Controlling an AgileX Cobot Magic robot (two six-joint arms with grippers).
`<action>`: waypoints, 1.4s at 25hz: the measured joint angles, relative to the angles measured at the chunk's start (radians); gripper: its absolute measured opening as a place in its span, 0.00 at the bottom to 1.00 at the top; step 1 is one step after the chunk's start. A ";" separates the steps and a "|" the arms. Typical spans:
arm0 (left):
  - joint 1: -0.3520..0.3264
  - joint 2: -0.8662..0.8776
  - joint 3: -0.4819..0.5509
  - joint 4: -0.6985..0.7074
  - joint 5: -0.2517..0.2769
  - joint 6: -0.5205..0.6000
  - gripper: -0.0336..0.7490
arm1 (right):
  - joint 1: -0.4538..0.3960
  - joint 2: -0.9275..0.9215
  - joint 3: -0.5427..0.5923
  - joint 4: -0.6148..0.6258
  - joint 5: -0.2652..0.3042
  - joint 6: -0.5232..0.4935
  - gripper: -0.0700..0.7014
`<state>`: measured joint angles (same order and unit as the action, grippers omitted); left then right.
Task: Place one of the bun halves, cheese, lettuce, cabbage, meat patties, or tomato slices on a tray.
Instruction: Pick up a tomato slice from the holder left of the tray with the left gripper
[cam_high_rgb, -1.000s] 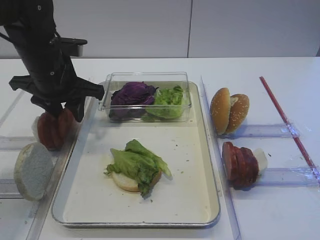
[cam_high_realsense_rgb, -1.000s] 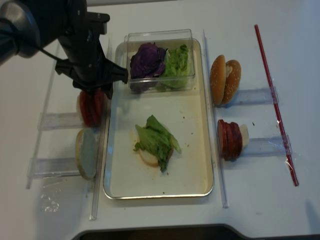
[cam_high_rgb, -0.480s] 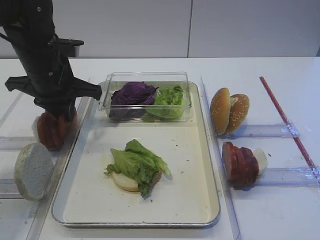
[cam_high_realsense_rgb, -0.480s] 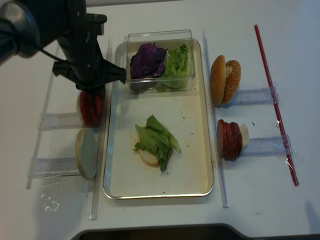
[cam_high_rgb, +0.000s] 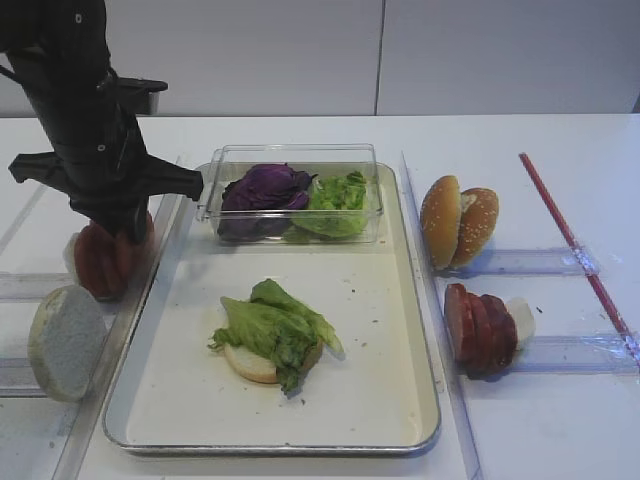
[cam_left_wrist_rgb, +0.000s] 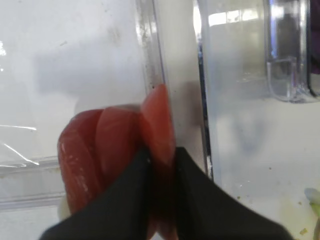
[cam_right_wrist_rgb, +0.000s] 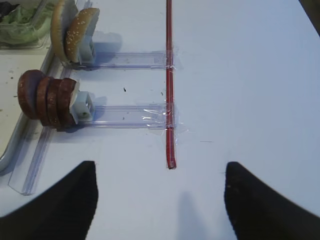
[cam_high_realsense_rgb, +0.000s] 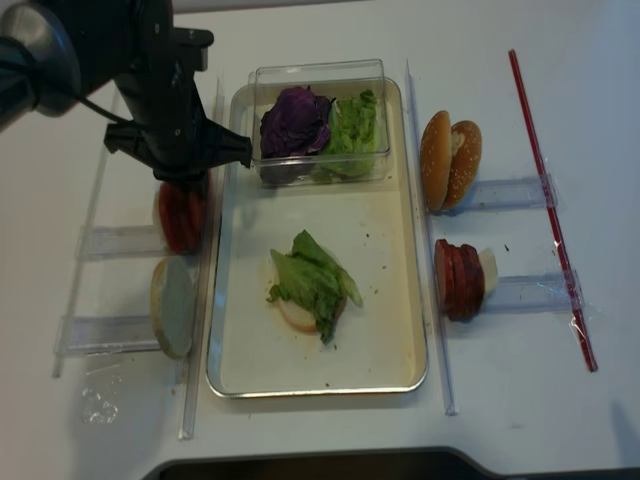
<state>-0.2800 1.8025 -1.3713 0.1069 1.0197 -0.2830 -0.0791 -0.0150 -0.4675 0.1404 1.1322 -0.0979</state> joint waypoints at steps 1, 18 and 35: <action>0.000 0.000 0.000 0.000 0.001 -0.002 0.18 | 0.000 0.000 0.000 0.000 0.000 0.000 0.82; 0.000 -0.037 0.000 0.013 0.025 -0.002 0.18 | 0.000 0.000 0.000 0.000 0.000 0.000 0.82; 0.000 -0.222 0.000 0.008 0.068 0.008 0.18 | 0.000 0.000 0.000 0.000 0.000 0.000 0.82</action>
<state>-0.2800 1.5804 -1.3713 0.1152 1.0880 -0.2754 -0.0791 -0.0150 -0.4675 0.1404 1.1322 -0.0979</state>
